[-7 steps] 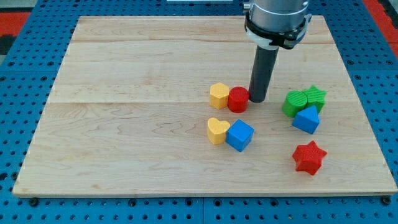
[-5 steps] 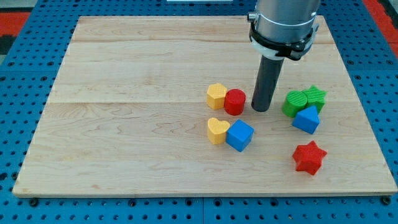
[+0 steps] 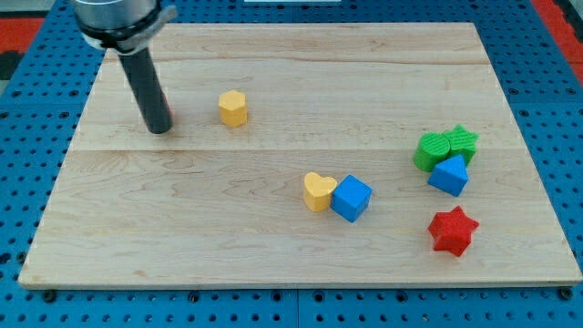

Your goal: Keep red circle and hexagon in a diagonal line

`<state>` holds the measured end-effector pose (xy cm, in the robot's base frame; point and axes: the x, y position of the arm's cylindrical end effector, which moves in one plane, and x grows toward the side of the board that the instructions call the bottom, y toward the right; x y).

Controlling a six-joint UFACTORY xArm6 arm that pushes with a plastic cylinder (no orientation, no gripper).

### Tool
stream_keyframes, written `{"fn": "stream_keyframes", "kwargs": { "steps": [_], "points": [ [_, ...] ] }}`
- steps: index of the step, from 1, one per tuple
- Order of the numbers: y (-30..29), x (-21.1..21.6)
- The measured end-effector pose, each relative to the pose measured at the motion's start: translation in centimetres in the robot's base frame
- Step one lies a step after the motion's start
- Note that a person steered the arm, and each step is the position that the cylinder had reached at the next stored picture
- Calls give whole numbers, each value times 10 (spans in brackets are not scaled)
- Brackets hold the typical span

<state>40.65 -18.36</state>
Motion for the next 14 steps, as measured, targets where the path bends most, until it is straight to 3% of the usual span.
{"fn": "stream_keyframes", "kwargs": {
  "steps": [4,6,7,8,9,10,11,12,14],
  "points": [
    [-14,4],
    [-54,-24],
    [-39,-18],
    [-27,18],
    [7,-5],
    [-7,-45],
    [3,-35],
    [-45,-38],
    [-42,-81]
  ]
}}
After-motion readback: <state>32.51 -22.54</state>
